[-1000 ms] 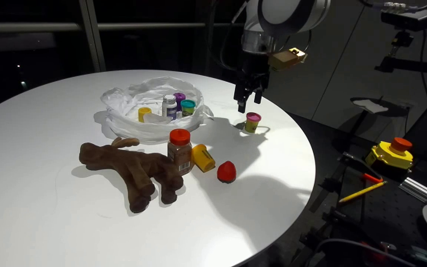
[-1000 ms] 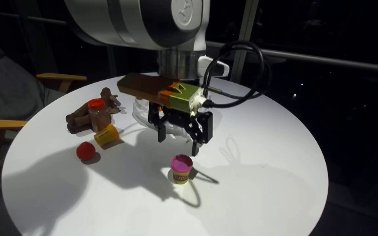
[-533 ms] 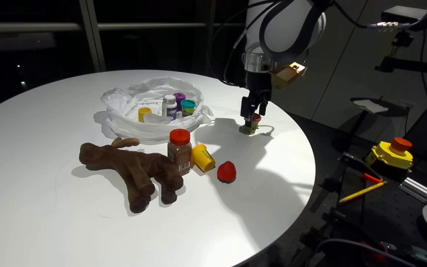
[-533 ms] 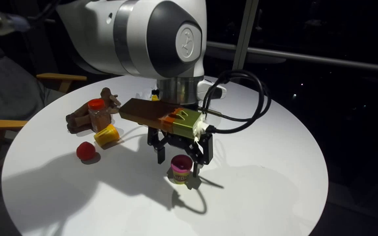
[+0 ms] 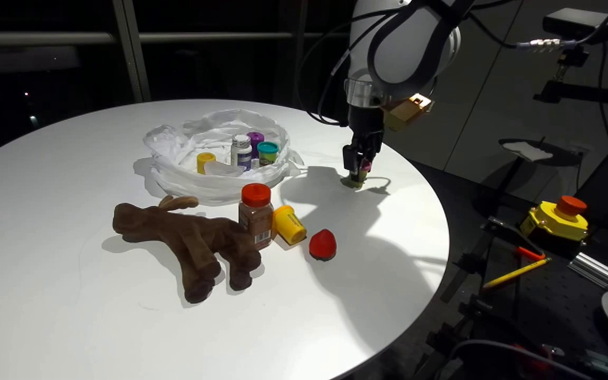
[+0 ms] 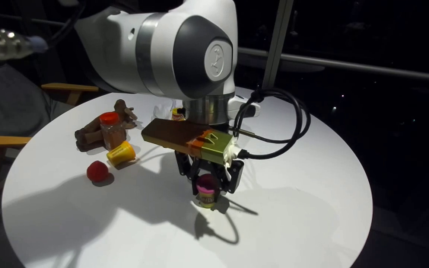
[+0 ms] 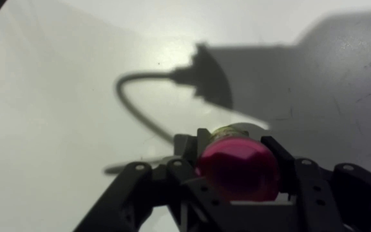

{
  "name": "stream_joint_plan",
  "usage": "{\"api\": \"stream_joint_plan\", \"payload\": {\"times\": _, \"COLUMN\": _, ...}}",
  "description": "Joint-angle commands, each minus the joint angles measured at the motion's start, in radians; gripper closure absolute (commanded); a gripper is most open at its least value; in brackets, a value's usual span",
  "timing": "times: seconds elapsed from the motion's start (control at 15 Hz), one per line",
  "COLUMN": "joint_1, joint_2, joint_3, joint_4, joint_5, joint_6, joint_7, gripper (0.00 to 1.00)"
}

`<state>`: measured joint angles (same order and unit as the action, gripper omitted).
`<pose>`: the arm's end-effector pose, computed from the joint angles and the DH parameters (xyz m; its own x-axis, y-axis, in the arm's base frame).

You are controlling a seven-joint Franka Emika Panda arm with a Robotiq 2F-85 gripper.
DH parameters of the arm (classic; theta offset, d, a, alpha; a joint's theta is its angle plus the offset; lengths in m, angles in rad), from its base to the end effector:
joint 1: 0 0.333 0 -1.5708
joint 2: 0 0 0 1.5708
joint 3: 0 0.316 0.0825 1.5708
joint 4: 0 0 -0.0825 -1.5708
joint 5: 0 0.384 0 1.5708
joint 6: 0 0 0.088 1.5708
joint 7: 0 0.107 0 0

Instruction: Pick up the objects from the table and put them in the plastic bag.

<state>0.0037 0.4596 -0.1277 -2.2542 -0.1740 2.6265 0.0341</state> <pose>0.5232 -0.0644 0.1518 0.9956 0.0017 -0.0934 0.0140 -0.9913 0.1311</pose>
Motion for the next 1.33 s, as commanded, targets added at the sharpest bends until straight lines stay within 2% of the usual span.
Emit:
{"api": "stream_joint_plan", "payload": {"times": 0.0, "joint_1": 0.014, "joint_2": -0.039, "joint_3": -0.022, "joint_4": -0.004, "joint_5": -0.031, "joint_6": 0.029, "joint_7": 0.029, "gripper": 0.79}}
{"api": "stream_joint_plan", "payload": {"times": 0.07, "joint_1": 0.009, "joint_2": -0.054, "joint_3": -0.017, "joint_4": -0.004, "joint_5": -0.022, "joint_6": 0.018, "joint_7": 0.022, "gripper": 0.76}}
{"api": "stream_joint_plan", "payload": {"times": 0.33, "joint_1": 0.018, "joint_2": -0.161, "joint_3": 0.001, "joint_4": 0.058, "joint_5": -0.007, "joint_6": -0.082, "joint_7": 0.022, "gripper": 0.76}}
{"api": "stream_joint_plan", "payload": {"times": 0.6, "joint_1": 0.047, "joint_2": -0.168, "joint_3": 0.037, "joint_4": 0.260, "joint_5": -0.009, "joint_6": -0.197, "joint_7": 0.059, "gripper": 0.76}}
{"api": "stream_joint_plan", "payload": {"times": 0.93, "joint_1": 0.080, "joint_2": 0.046, "joint_3": 0.112, "joint_4": 0.579, "joint_5": 0.031, "joint_6": -0.259, "joint_7": 0.073, "gripper": 0.76}}
{"api": "stream_joint_plan", "payload": {"times": 1.27, "joint_1": 0.118, "joint_2": 0.308, "joint_3": 0.137, "joint_4": 0.822, "joint_5": 0.052, "joint_6": -0.281, "joint_7": 0.084, "gripper": 0.76}}
